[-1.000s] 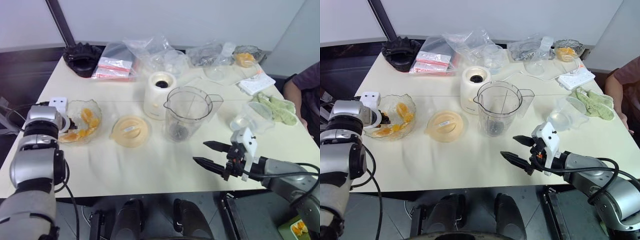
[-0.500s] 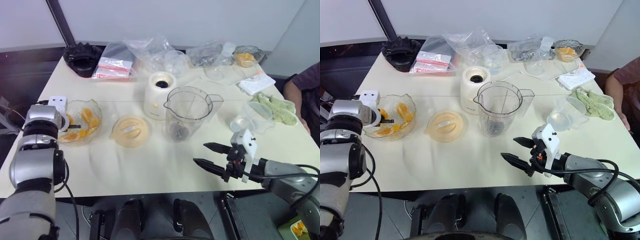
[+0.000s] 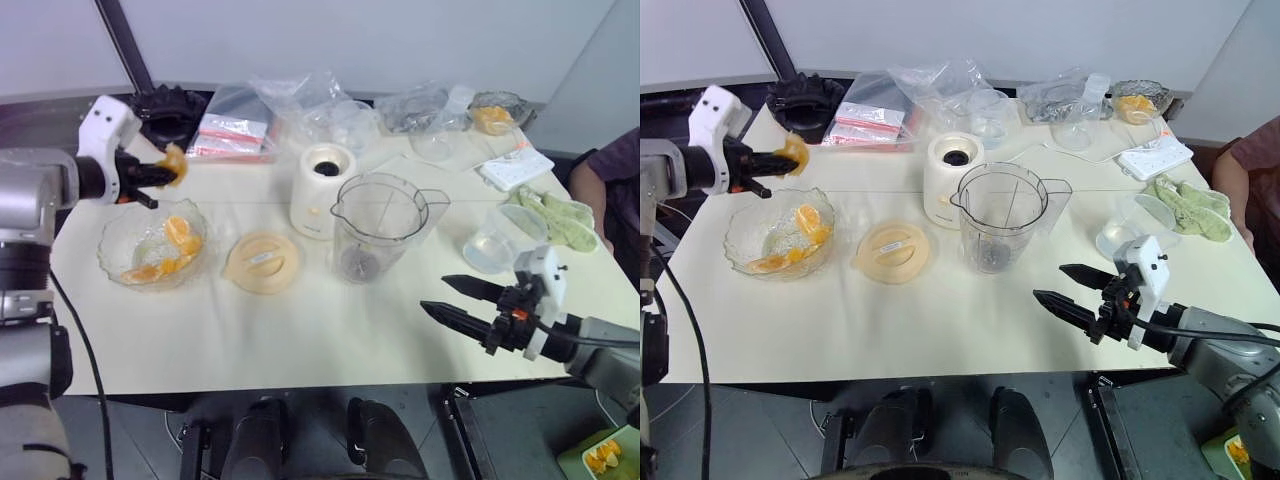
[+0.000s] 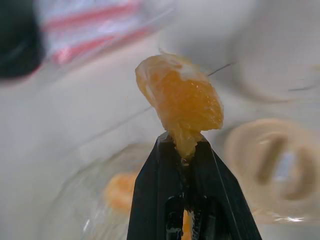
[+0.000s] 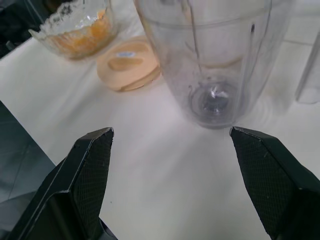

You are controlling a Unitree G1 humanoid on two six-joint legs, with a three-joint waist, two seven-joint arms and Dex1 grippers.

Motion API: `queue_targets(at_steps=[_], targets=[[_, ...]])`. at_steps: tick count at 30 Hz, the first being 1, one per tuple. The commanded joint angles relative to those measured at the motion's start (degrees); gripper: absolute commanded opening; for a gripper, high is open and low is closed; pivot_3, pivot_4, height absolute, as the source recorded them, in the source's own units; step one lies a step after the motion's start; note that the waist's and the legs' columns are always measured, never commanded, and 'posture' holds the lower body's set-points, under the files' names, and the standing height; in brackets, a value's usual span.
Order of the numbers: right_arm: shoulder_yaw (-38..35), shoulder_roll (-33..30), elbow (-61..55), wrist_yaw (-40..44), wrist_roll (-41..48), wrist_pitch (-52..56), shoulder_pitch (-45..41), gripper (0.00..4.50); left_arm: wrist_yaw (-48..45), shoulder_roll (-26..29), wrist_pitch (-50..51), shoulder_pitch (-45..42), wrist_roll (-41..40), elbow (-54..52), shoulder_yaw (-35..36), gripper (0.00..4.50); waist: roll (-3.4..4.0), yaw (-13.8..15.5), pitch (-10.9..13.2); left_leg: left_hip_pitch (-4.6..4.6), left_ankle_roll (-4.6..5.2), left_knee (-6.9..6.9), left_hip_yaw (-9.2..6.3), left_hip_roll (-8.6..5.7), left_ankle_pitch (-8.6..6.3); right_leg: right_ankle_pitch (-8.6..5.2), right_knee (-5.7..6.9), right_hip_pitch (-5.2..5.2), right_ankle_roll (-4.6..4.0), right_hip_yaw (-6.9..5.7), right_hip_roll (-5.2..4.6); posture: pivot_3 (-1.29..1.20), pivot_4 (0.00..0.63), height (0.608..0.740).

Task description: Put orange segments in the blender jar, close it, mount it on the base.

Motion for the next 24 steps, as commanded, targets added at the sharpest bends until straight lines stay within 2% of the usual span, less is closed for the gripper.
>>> queue_targets(at_steps=[1, 4, 9, 12, 15, 20, 23, 24], targets=[[-0.3, -0.5, -3.5, 0.2, 0.9, -0.2, 1.0, 3.92, -3.2, -8.9, -5.6, -8.0, -6.2, -0.7, 1.3, 0.06, -0.02, 0.7, 0.0, -0.02, 0.0, 0.06, 0.02, 0.0, 0.0, 0.0, -0.07, 0.04, 0.0, -0.01, 0.01, 0.0, 0.15, 0.74], [-0.5, 1.1, -4.6, -2.3, 1.1, -0.8, 0.9, 3.92, -6.1, -17.8, -6.5, -14.2, -7.9, 2.2, -1.2, 0.06, -0.03, 0.8, 0.0, -0.21, 0.09, 0.21, 0.04, -0.13, -0.02, 0.0, -0.2, 0.13, 0.0, -0.01, 0.02, 0.0, 0.15, 0.74], [-0.7, 2.9, -6.7, -5.6, 0.9, -1.6, 1.3, 3.92, -10.2, -27.3, -9.8, -18.9, -6.4, 7.0, -6.9, 0.06, 0.08, -0.1, 0.0, -0.23, 0.37, 0.21, 0.2, -0.33, -0.17, -0.06, -0.16, 0.05, 0.15, 0.13, 0.1, 0.0, 0.15, 0.74], [-1.1, 4.0, -7.7, -7.6, 0.9, -2.2, 1.8, 3.92, -9.3, -32.1, -11.5, -20.0, -3.5, 11.2, -10.5, 0.06, 0.08, -0.2, 0.0, -0.18, 0.37, 0.16, 0.07, -0.2, -0.16, -0.11, -0.04, 0.03, 0.23, 0.12, 0.35, 0.0, 0.15, 0.74], [-0.9, 4.9, -9.0, -9.1, 1.1, -2.6, 2.8, 3.92, -8.4, -34.7, -14.4, -18.6, 1.0, 13.7, -15.0, 0.06, 0.1, -0.1, 0.0, -0.12, 0.37, 0.17, -0.11, -0.16, -0.16, -0.11, 0.07, 0.04, 0.21, 0.09, 0.46, 0.0, 0.15, 0.74], [-1.2, 5.3, -10.5, -10.4, 1.5, -3.0, 4.7, 3.92, -9.6, -35.5, -15.7, -18.1, 2.6, 14.2, -16.2, 0.06, 0.11, -0.9, 0.0, -0.06, 0.36, 0.17, -0.1, -0.14, -0.15, -0.09, 0.06, 0.06, 0.17, 0.11, 0.44, 0.0, 0.15, 0.74], [-1.3, 5.3, -10.5, -10.8, 1.4, -3.3, 5.2, 3.92, -9.0, -35.7, -16.6, -18.4, 3.9, 15.4, -16.2, 1.0, 0.12, -0.9, 0.0, -0.06, 0.36, 0.16, -0.11, -0.13, -0.16, -0.1, 0.0, 0.06, 0.17, 0.13, 0.43, 0.0, 0.15, 0.74], [-1.1, 5.2, -10.4, -10.8, 1.0, -3.4, 5.2, 3.92, -8.5, -35.7, -16.9, -18.5, 4.2, 15.6, -15.9, 1.45, 0.12, -0.9, 0.0, -0.06, 0.36, 0.16, -0.1, -0.13, -0.16, -0.1, 0.0, 0.06, 0.17, 0.13, 0.43, 0.0, 0.15, 0.74]])
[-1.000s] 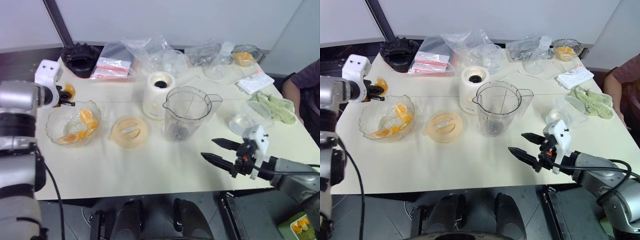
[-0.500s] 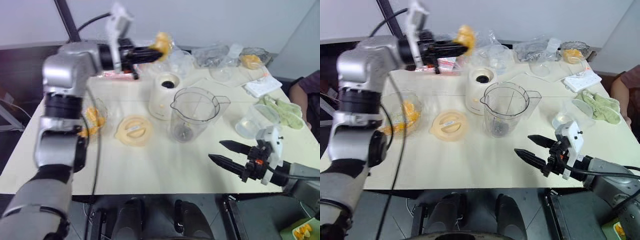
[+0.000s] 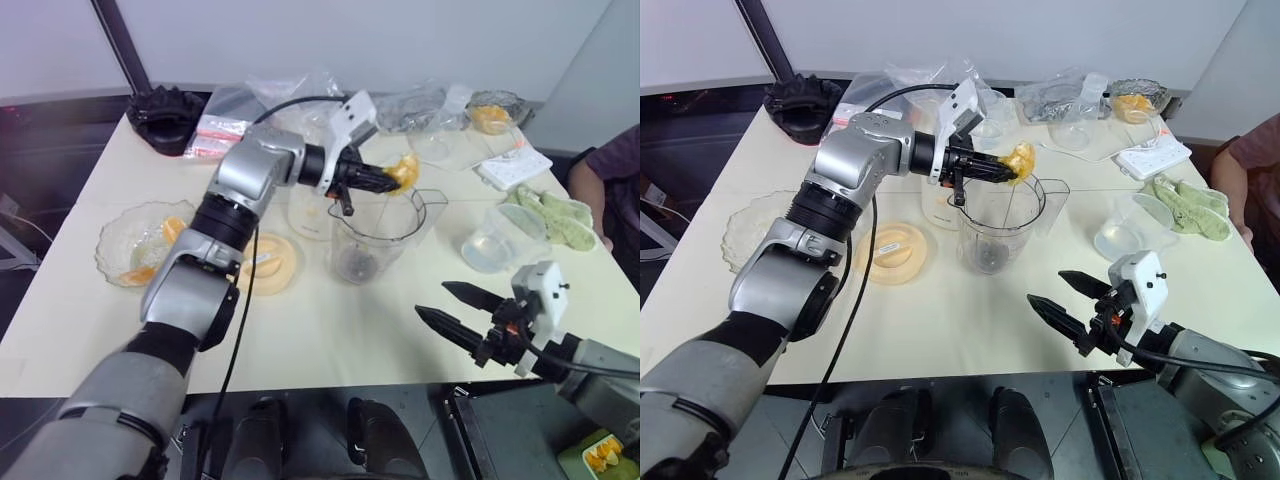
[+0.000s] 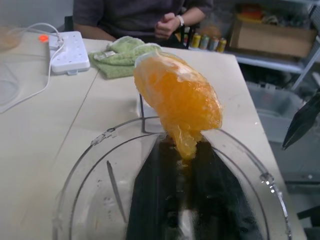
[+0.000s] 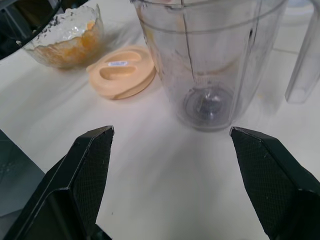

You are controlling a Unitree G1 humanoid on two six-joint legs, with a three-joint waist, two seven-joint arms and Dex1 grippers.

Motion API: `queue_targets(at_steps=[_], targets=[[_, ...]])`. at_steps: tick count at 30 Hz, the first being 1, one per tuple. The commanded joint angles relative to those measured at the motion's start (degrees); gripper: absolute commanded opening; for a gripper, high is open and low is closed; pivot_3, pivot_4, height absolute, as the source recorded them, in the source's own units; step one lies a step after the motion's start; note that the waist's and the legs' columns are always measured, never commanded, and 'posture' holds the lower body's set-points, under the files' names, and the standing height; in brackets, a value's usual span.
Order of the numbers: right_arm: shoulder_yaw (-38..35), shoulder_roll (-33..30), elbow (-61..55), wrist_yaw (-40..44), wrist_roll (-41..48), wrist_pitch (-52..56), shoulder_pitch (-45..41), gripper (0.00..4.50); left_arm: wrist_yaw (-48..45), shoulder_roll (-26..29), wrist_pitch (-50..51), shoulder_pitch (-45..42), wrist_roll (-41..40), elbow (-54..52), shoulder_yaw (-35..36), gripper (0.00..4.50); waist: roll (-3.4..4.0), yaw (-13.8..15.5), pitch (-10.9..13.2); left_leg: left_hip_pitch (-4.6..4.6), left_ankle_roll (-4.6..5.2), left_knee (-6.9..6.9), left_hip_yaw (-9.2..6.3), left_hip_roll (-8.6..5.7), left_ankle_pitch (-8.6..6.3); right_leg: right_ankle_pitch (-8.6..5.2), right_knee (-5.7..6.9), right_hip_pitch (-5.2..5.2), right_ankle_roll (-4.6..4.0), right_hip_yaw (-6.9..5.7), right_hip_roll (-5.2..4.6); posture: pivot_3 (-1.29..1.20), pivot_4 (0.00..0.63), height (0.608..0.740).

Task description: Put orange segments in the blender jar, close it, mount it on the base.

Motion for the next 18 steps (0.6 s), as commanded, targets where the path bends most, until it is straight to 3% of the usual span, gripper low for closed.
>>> queue_targets(at_steps=[1, 3, 8, 12, 18], targets=[[-1.4, 0.0, -1.4, -0.2, 0.5, -1.7, 0.3, 3.92, 0.9, 0.0, -2.0, -1.4, 1.0, -0.4, 0.9, 2.02, 0.0, 0.0, 0.0, -0.01, 0.0, 0.0, 0.0, 0.0, 0.0, 0.0, 0.0, 0.0, 0.0, 0.0, 0.0, 0.0, 0.15, 0.74], [-1.1, -0.1, -0.8, -0.2, -0.3, -2.0, 0.1, 3.92, 1.9, 0.1, -2.9, -1.4, 1.2, -0.7, 1.6, 2.98, 0.0, 0.1, 0.0, -0.01, 0.0, 0.0, 0.0, 0.0, 0.0, 0.0, 0.0, 0.0, 0.0, 0.0, 0.0, 0.0, 0.15, 0.74], [-0.4, 0.3, 1.5, -0.7, -3.4, -3.8, -0.5, 3.92, 4.2, 0.3, -4.9, 0.1, -1.2, -3.6, 5.9, 2.98, 0.0, 0.0, 0.0, 0.0, 0.0, 0.0, 0.0, 0.0, 0.0, 0.0, -0.01, 0.01, 0.0, 0.0, 0.0, 0.0, 0.15, 0.74], [1.0, 1.9, 3.9, -2.2, -10.8, -7.6, 0.4, 3.92, 8.3, 0.7, -5.3, 3.0, -3.5, -9.6, 10.2, 2.98, 0.0, 0.0, 0.0, 0.0, 0.0, -0.01, 0.0, 0.02, 0.0, 0.0, -0.01, 0.01, 0.0, 0.0, 0.0, 0.0, 0.15, 0.74], [-1.8, 7.6, 8.0, -8.9, -21.8, -14.4, 2.6, 3.92, 13.4, 3.9, 2.1, 16.7, -10.5, -31.8, 16.3, 2.98, 0.26, -0.1, -0.1, 0.11, 0.0, -0.07, -0.01, 0.04, 0.0, 0.0, 0.03, 0.02, 0.01, 0.07, 0.0, 0.0, 0.15, 0.74]])
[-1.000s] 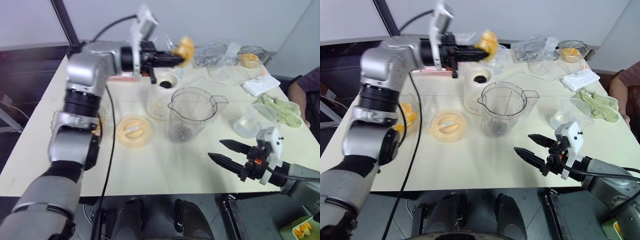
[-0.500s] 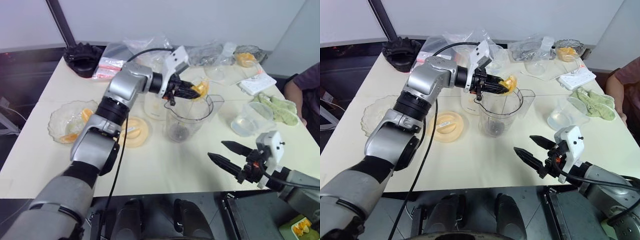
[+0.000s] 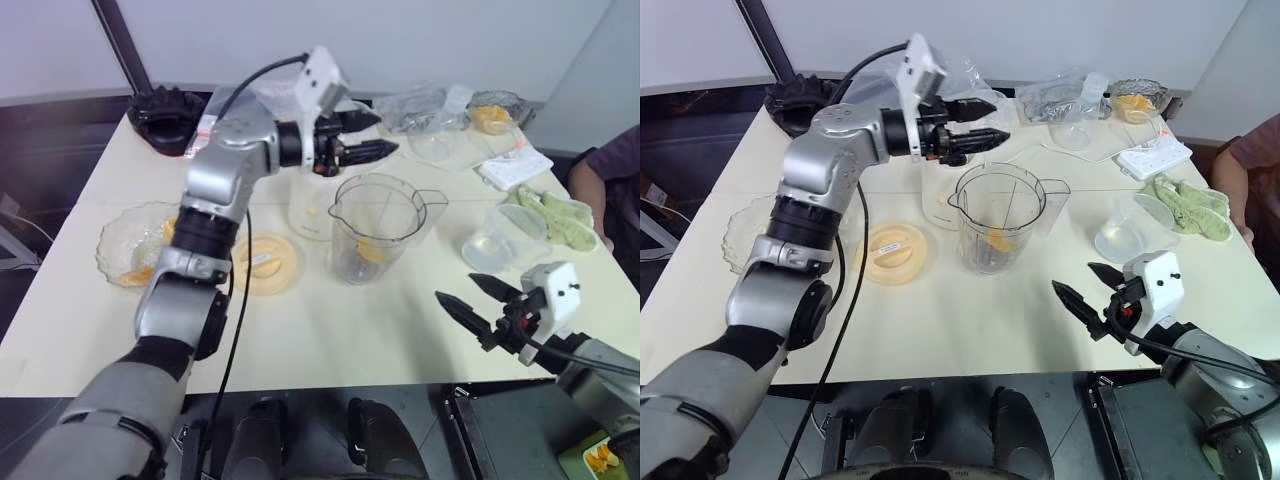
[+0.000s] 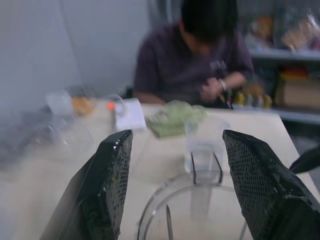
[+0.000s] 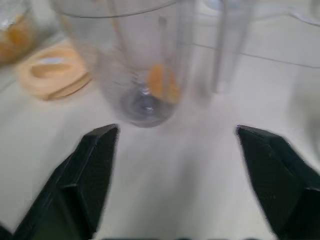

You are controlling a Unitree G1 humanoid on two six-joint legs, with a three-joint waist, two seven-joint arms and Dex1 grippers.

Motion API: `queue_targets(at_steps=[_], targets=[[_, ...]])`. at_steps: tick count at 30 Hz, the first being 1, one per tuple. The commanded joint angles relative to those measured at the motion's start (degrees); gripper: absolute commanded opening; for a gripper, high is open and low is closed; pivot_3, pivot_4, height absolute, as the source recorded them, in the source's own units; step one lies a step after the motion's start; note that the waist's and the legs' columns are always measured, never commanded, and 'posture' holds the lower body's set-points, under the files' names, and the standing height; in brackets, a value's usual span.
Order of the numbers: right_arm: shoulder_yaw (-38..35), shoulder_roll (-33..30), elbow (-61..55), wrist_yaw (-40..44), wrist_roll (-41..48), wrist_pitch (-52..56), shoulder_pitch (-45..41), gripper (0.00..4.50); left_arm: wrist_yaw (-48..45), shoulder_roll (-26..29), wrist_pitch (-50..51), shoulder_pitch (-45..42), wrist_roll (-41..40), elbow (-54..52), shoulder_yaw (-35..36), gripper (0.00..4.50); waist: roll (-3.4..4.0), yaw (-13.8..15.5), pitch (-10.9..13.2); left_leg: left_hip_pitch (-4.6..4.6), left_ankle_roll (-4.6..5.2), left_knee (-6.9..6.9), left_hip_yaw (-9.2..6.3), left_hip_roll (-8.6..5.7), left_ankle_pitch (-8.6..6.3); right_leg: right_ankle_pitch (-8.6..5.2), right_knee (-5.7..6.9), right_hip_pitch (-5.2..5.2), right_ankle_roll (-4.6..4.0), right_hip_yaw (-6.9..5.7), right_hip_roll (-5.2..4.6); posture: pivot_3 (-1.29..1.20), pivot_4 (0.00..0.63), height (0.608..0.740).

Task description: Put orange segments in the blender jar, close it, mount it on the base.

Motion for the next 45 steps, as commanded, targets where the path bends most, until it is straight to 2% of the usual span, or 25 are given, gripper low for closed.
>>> queue_targets(at_steps=[1, 8, 11, 14, 18, 26, 33, 45], targets=[[-4.0, 1.6, 1.0, -2.9, -5.6, -4.1, 2.1, 3.92, 2.6, 2.5, 4.1, 6.6, -4.5, -14.0, 3.1, 2.98, 0.09, 0.1, 0.0, 0.0, -0.01, 0.0, 0.0, -0.01, 0.0, 0.0, 0.02, 0.0, 0.0, 0.01, 0.0, 0.0, 0.15, 0.74], [-7.8, 5.6, 7.9, -9.1, -12.6, -7.5, 1.5, 3.92, 4.5, 10.3, 15.5, 19.5, -15.8, -32.6, 7.7, 2.98, 0.17, 0.1, 0.0, 0.11, -0.17, 0.05, 0.04, -0.01, 0.09, 0.02, 0.08, 0.1, -0.04, 0.01, 0.0, 0.0, 0.15, 0.74], [-8.3, 4.6, 15.4, -9.8, -15.1, -8.8, -2.4, 3.92, 3.7, 15.2, 18.6, 23.6, -18.4, -38.5, 7.2, 2.98, 0.28, 0.0, -0.1, 0.15, -0.19, 0.06, 0.03, 0.0, 0.1, 0.05, 0.0, 0.17, -0.09, 0.02, -0.01, 0.0, 0.15, 0.74], [-6.8, 2.5, 28.0, -7.8, -17.2, -11.9, -9.7, 3.92, 1.4, 20.5, 21.8, 27.8, -22.4, -43.9, 7.2, 2.98, 0.33, -0.7, -0.1, 0.17, -0.19, 0.06, 0.04, -0.01, 0.1, 0.05, -0.01, 0.16, -0.1, 0.08, 0.0, 0.0, 0.15, 0.74], [-4.7, 1.3, 40.5, -6.2, -20.4, -17.3, -16.9, 3.92, 0.6, 25.1, 21.5, 30.3, -22.3, -46.6, 5.1, 2.98, 0.41, -1.2, -0.1, 0.16, -0.18, 0.04, 0.09, -0.06, 0.1, 0.05, 0.01, 0.16, -0.1, 0.08, 0.03, 0.0, 0.15, 0.74], [-1.3, -0.9, 61.6, -4.1, -24.6, -26.0, -30.2, 3.92, 3.5, 26.2, 21.3, 30.6, -23.8, -47.5, 4.8, 2.98, 0.46, -1.5, -0.1, 0.19, -0.18, 0.0, 0.12, -0.08, 0.11, 0.04, 0.03, 0.16, -0.07, 0.11, 0.1, 0.0, 0.15, 0.74], [0.3, -2.1, 73.5, -1.0, -25.9, -32.2, -36.1, 3.92, 5.8, 26.2, 21.3, 30.5, -24.8, -48.0, 4.3, 2.98, 0.46, -1.4, -0.1, 0.18, -0.18, -0.02, 0.09, -0.08, 0.11, 0.02, 0.04, 0.17, -0.04, 0.11, 0.13, 0.0, 0.15, 0.74], [3.0, -2.8, 91.3, -5.1, -30.1, -42.4, -47.0, 3.92, 8.2, 26.7, 21.2, 30.6, -25.3, -48.5, 3.7, 2.98, 0.46, -1.8, -0.1, 0.21, -0.19, -0.02, 0.11, -0.09, 0.12, 0.02, 0.05, 0.18, -0.04, 0.13, 0.13, 0.0, 0.15, 0.74]])
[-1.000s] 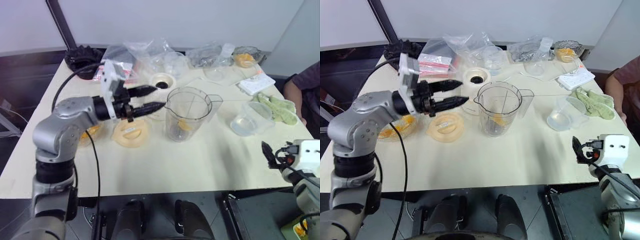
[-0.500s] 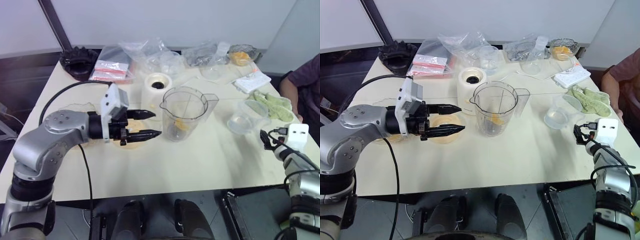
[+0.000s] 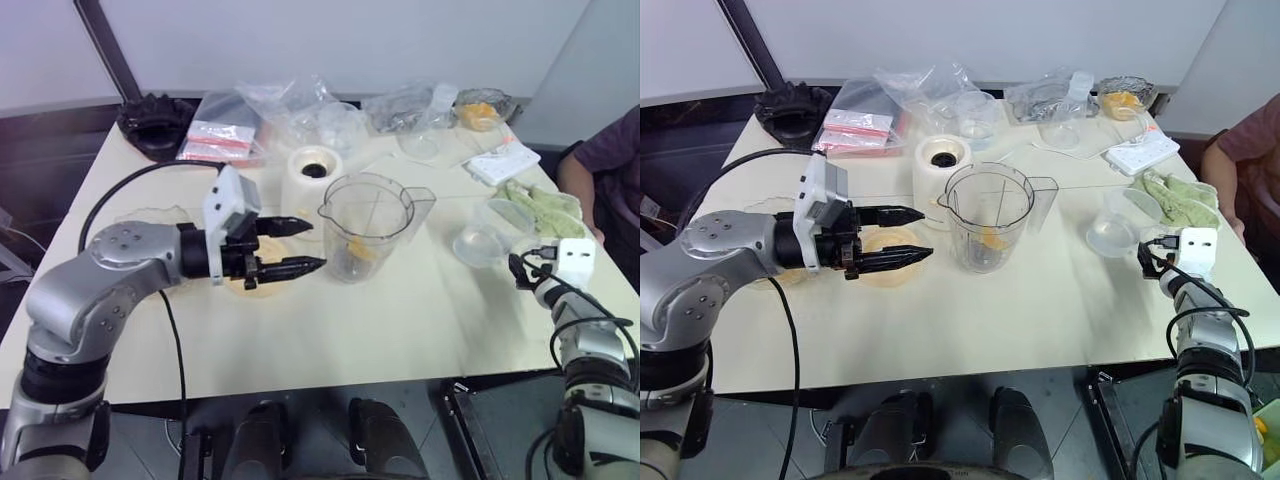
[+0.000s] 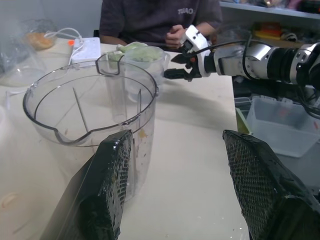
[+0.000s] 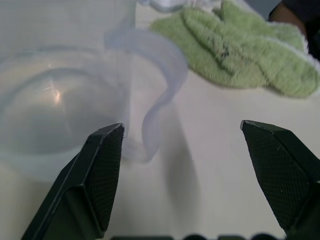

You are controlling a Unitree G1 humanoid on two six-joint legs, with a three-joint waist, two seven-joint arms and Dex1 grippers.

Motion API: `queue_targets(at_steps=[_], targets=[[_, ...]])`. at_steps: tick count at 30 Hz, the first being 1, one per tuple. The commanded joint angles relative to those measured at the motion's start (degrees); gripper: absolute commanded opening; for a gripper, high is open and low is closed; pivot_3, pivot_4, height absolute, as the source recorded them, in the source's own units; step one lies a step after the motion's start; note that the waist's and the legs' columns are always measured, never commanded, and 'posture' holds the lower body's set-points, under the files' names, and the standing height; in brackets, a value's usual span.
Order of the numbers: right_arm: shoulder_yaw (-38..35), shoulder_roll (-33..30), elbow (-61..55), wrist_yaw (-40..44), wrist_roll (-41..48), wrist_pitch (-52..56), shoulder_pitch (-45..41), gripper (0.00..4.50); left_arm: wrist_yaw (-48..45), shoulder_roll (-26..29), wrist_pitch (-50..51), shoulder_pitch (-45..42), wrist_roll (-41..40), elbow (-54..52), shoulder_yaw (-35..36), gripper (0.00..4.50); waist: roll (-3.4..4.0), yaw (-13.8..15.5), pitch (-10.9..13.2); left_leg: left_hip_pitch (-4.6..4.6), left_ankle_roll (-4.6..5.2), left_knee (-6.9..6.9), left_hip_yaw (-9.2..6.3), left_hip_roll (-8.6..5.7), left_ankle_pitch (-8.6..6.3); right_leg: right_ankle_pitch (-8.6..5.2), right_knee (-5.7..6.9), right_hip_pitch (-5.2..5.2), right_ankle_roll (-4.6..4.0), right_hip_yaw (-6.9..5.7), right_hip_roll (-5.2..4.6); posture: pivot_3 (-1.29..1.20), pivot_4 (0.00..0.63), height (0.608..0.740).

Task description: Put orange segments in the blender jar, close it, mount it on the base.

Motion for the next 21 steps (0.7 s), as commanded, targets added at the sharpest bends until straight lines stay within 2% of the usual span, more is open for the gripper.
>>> queue_targets(at_steps=[1, 6, 14, 16, 18, 21], targets=[[0.3, -1.5, 3.0, -2.0, -1.2, -3.7, -3.5, 3.92, 0.7, 0.7, -0.6, -0.6, -0.4, -1.8, 0.0, 2.98, 0.0, 0.0, 0.0, 0.0, 0.0, 0.0, 0.0, 0.0, 0.0, 0.0, 0.0, 0.0, 0.0, 0.0, 0.0, 0.0, 0.15, 0.74], [0.1, -1.1, 9.5, -5.1, -1.4, -5.8, -8.2, 3.92, 1.3, 0.8, -0.6, -0.7, -0.4, -2.1, -0.2, 2.98, 0.0, -0.1, 0.0, 0.0, -0.01, 0.0, 0.01, 0.0, 0.01, 0.0, 0.0, 0.0, 0.0, 0.01, 0.0, 0.0, 0.15, 0.74], [1.5, -0.8, 17.1, -5.7, -2.5, -8.6, -12.7, 3.92, 2.4, 2.6, -0.2, -0.1, -0.9, -2.9, 0.7, 2.98, 0.0, -0.5, 0.0, 0.0, -0.01, -0.01, 0.0, 0.0, 0.01, 0.0, -0.01, 0.0, 0.0, 0.01, 0.0, 0.0, 0.15, 0.74], [1.9, -0.5, 18.1, -5.5, -2.7, -9.2, -13.5, 3.35, 2.8, 3.4, 0.2, 0.6, -1.1, -3.3, 1.4, 3.06, -0.01, -1.2, 0.0, -0.01, -0.01, -0.01, 0.0, 0.0, 0.01, 0.0, -0.01, 0.0, 0.0, 0.01, 0.0, 0.0, 0.15, 0.74], [2.0, -0.4, 18.9, -5.6, -2.7, -9.6, -14.0, 2.56, 3.5, 3.8, 0.5, 0.9, -1.4, -3.8, 1.7, 3.06, 0.0, -1.4, 0.0, 0.0, -0.01, -0.01, -0.01, 0.0, 0.01, 0.0, -0.01, 0.0, 0.0, 0.02, 0.0, 0.0, 0.15, 0.74], [2.0, -0.2, 19.4, -5.4, -2.6, -10.0, -14.5, 1.09, 4.1, 4.2, 0.6, 1.3, -1.8, -4.2, 2.0, 3.06, 0.0, -1.3, 0.0, 0.0, -0.01, -0.04, -0.02, 0.0, 0.01, 0.0, -0.01, 0.0, 0.01, 0.01, 0.0, 0.0, 0.15, 0.74]])
